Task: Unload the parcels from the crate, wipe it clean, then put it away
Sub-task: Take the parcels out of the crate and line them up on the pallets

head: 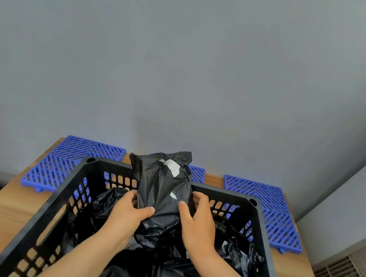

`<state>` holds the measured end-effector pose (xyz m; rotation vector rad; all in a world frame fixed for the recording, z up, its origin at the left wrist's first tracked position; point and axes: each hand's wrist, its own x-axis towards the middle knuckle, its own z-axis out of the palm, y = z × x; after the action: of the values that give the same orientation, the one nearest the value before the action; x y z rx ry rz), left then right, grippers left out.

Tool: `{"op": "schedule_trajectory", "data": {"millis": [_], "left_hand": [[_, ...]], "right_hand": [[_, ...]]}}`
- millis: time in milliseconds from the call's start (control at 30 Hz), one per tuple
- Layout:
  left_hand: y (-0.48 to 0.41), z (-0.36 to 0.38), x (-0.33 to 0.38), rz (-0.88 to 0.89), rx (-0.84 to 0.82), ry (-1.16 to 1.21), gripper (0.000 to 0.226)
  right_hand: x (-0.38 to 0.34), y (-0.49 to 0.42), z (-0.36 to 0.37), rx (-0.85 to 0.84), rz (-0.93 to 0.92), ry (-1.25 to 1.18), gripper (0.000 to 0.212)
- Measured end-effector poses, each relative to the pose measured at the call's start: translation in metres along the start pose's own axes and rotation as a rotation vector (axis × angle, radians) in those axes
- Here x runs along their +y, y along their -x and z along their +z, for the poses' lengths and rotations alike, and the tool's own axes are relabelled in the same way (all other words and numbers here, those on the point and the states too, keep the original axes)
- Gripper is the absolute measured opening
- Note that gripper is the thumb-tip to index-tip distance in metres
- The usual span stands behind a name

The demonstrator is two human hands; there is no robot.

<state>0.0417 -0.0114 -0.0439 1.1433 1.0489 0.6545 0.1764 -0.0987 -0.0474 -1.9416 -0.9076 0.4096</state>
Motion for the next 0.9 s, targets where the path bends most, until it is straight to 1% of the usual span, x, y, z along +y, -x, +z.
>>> {"op": "schedule_trajectory", "data": {"millis": [167, 233, 333, 433, 533, 633, 700, 800, 900], "left_hand": [[0.000, -0.024, 0.028, 0.125, 0.025, 0.007, 0.040], [-0.004, -0.039, 0.040, 0.187, 0.020, -0.016, 0.041], [-0.012, -0.064, 0.058, 0.253, 0.031, -0.011, 0.049], [-0.024, -0.098, 0.077, 0.276, 0.070, 0.018, 0.042], [-0.042, -0.148, 0.091, 0.261, 0.102, 0.118, 0.033], [-0.065, -0.202, 0.100, 0.271, 0.160, 0.180, 0.021], [-0.085, -0.238, 0.100, 0.265, 0.227, 0.193, 0.017], [-0.121, -0.292, 0.090, 0.200, 0.328, 0.161, 0.025], [-0.159, -0.338, 0.074, 0.116, 0.396, 0.061, 0.033]], "right_hand": [[-0.030, -0.007, 0.020, 0.011, -0.028, -0.165, 0.032], [-0.046, -0.011, 0.033, 0.013, -0.048, -0.246, 0.032], [-0.071, -0.019, 0.058, 0.036, -0.078, -0.318, 0.033], [-0.100, -0.025, 0.088, 0.040, -0.113, -0.322, 0.036], [-0.135, -0.031, 0.124, -0.001, -0.161, -0.314, 0.036], [-0.168, -0.041, 0.167, -0.095, -0.191, -0.268, 0.032], [-0.185, -0.052, 0.196, -0.123, -0.202, -0.187, 0.035], [-0.199, -0.072, 0.235, -0.134, -0.220, 0.019, 0.043], [-0.201, -0.094, 0.259, -0.158, -0.263, 0.265, 0.048]]}}
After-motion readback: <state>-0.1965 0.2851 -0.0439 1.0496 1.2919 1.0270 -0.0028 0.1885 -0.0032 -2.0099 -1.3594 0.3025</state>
